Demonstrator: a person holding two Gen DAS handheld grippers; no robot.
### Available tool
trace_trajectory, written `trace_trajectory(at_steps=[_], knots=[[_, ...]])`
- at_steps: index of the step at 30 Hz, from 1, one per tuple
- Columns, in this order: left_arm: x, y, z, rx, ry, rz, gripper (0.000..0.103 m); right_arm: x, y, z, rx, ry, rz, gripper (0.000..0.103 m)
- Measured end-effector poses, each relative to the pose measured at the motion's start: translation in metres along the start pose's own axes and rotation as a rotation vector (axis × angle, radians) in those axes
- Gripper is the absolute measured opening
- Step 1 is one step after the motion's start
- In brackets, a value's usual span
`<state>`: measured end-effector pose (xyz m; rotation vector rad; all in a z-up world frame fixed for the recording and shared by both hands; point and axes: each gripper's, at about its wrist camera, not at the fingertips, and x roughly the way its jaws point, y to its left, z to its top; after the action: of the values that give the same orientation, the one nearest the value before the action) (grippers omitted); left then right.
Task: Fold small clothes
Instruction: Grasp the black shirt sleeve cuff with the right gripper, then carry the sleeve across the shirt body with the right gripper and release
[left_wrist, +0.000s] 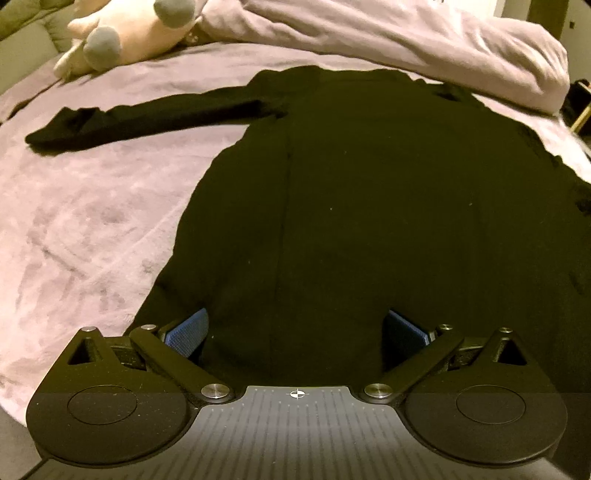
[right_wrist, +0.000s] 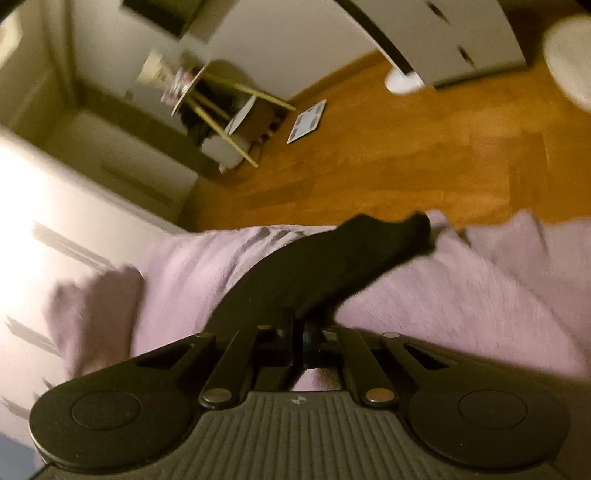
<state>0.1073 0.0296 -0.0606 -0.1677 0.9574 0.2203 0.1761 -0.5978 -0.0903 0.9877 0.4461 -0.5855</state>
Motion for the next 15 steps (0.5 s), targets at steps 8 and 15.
trace_trajectory(at_steps=[8,15], knots=[[-0.014,0.006,0.011,-0.024,-0.028,-0.049,0.103,-0.078,0.169,-0.117,-0.942,-0.128,0.262,0.004],[-0.025,0.015,0.038,-0.011,-0.105,-0.105,0.103,-0.125,0.216,-0.274,-1.424,0.133,0.556,0.052]])
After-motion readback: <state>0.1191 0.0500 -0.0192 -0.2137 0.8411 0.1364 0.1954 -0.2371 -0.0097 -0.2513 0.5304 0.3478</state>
